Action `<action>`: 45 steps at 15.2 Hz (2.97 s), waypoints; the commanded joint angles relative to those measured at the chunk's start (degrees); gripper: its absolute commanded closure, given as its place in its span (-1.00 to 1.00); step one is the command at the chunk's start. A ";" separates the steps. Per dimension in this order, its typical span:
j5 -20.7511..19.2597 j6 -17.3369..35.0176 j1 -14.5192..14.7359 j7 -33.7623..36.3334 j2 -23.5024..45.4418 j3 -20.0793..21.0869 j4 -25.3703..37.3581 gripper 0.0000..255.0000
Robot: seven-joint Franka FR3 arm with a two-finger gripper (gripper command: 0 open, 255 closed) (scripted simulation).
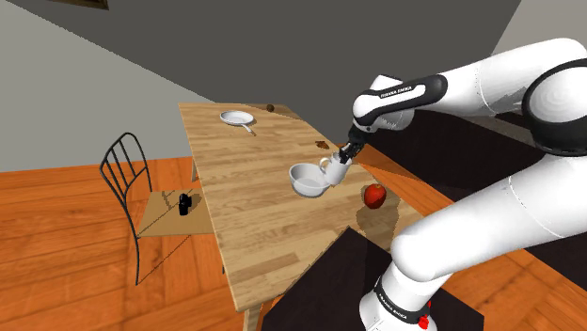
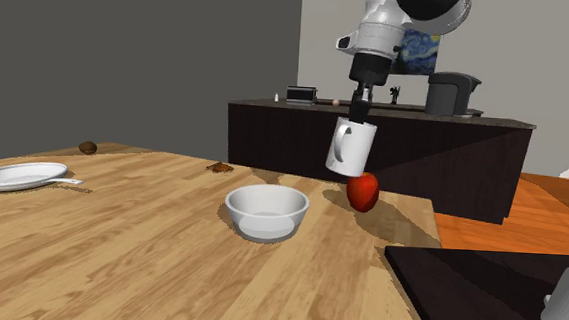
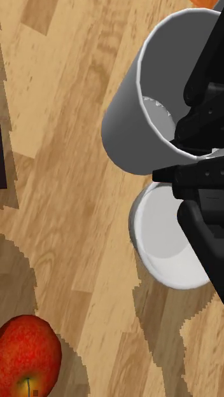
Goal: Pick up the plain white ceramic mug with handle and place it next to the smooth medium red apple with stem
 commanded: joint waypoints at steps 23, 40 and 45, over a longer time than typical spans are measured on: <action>-7.15 -7.57 -11.97 -36.05 0.30 -28.81 8.27 1.00; 3.57 0.64 -4.79 -53.53 14.37 -45.67 10.84 1.00; 10.44 4.26 -1.44 -59.06 19.80 -49.37 9.49 1.00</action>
